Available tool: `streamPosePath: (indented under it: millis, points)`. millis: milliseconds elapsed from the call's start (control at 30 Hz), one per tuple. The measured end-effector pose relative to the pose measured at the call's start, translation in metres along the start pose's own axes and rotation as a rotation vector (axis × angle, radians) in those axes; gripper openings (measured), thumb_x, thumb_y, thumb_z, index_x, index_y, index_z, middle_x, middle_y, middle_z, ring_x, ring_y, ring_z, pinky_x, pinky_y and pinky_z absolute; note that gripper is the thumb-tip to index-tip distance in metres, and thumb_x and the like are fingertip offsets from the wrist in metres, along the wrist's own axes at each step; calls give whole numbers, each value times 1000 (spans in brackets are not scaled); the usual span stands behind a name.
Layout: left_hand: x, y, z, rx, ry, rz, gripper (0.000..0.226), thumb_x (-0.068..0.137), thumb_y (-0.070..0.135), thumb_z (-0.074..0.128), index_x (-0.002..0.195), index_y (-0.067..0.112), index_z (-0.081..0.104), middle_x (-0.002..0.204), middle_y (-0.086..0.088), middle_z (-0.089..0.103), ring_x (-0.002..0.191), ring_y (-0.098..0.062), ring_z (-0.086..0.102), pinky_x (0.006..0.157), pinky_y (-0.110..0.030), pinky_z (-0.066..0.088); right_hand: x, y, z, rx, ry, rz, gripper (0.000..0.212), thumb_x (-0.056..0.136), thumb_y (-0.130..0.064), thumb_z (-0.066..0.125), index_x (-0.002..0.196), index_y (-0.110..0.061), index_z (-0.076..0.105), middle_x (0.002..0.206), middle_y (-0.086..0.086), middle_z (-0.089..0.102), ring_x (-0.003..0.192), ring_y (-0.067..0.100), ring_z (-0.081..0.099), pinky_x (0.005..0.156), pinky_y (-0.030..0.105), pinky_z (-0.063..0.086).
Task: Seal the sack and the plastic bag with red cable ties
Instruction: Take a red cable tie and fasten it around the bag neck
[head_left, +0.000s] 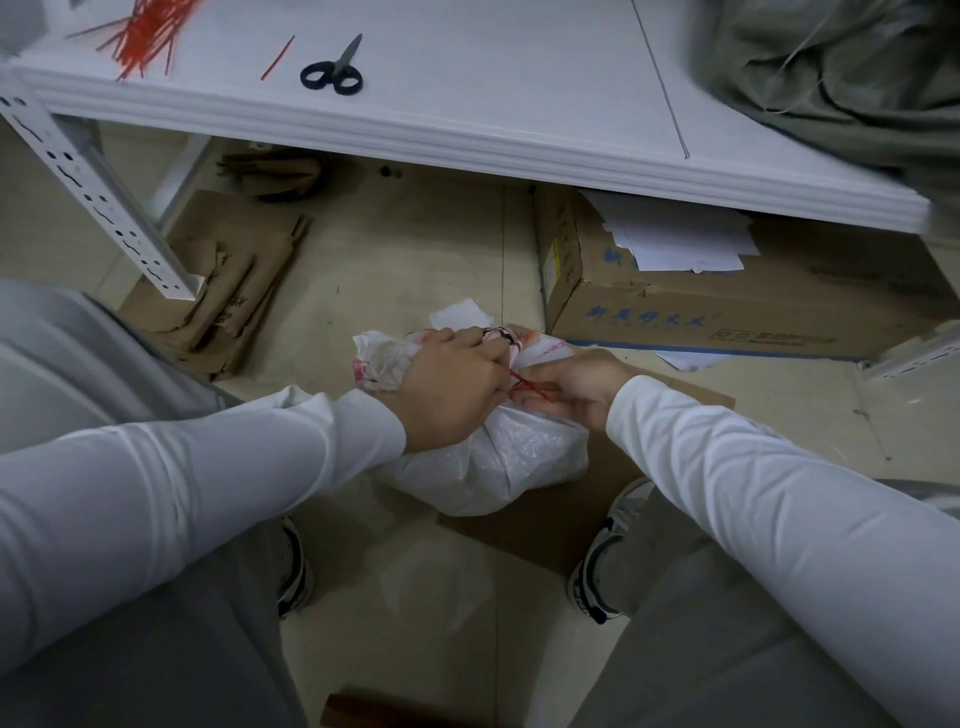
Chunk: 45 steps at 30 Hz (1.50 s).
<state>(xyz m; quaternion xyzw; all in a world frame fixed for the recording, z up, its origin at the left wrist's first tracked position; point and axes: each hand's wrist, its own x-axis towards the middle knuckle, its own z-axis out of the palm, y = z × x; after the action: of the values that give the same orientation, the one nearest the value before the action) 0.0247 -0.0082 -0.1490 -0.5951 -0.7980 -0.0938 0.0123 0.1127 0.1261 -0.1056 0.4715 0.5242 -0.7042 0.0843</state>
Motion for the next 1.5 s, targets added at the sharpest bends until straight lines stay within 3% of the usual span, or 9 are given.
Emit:
streamPosePath:
  millis: [100, 233, 367, 467, 700, 867, 1067, 1300, 1500]
  points:
    - [0, -1, 2, 6, 2, 4, 25, 93, 34, 50, 97, 20, 71, 108, 2, 60, 101, -23, 53, 83, -40, 43, 0, 2, 0, -12, -9, 20, 11, 88, 0, 64, 97, -2, 60, 79, 14, 67, 70, 19, 66, 61, 26, 57]
    - [-3, -3, 5, 14, 46, 15, 21, 90, 31, 56, 96, 19, 72, 102, 1, 62, 95, -24, 55, 80, -42, 45, 3, 4, 2, -88, -15, -40, 14, 84, -2, 68, 97, 0, 63, 96, 19, 69, 83, 23, 69, 78, 29, 59]
    - [-8, -1, 7, 25, 106, 62, 15, 86, 26, 62, 89, 16, 72, 94, 1, 62, 88, -25, 57, 75, -44, 48, 5, 6, 2, -72, -32, -30, 15, 81, 0, 72, 95, -2, 66, 97, 20, 71, 69, 17, 70, 57, 23, 59]
    - [-8, 1, 6, 50, 116, 63, 14, 84, 25, 65, 88, 14, 72, 93, 0, 62, 86, -25, 57, 73, -44, 49, 5, 7, -1, -147, -62, -16, 10, 84, -3, 70, 93, -4, 67, 89, 15, 73, 73, 16, 71, 63, 24, 60]
    - [-3, 0, 1, 29, 69, 63, 17, 87, 29, 61, 88, 17, 72, 94, -1, 60, 87, -24, 56, 73, -38, 45, -6, -4, -6, -218, -69, -37, 9, 86, -7, 69, 94, -3, 68, 89, 13, 73, 77, 17, 70, 66, 23, 59]
    - [3, 0, -8, 3, -26, -1, 27, 94, 37, 49, 93, 21, 71, 103, 1, 58, 95, -20, 51, 78, -35, 42, -4, -9, -10, -348, 33, -85, 24, 85, -11, 70, 105, 1, 67, 99, 16, 73, 90, 25, 72, 68, 30, 60]
    - [2, -6, -8, 18, -93, -15, 24, 92, 37, 54, 99, 20, 70, 113, 1, 55, 103, -21, 48, 85, -34, 38, 1, -12, -8, -360, 69, -95, 23, 92, -10, 62, 111, 4, 64, 107, 18, 70, 80, 22, 67, 77, 31, 55]
    - [-1, -9, -7, 22, -21, 29, 25, 94, 35, 51, 102, 19, 69, 110, -1, 57, 100, -23, 51, 81, -36, 39, 7, -15, -10, -341, 49, -67, 21, 86, -13, 70, 103, -2, 66, 88, 10, 69, 76, 18, 64, 79, 31, 56]
    - [-1, -5, -5, 25, -13, 40, 23, 93, 33, 52, 97, 17, 68, 106, 2, 60, 98, -23, 52, 80, -41, 43, 11, -10, -12, -271, 19, 14, 12, 84, -15, 72, 90, -6, 65, 79, 7, 67, 68, 13, 64, 62, 24, 56]
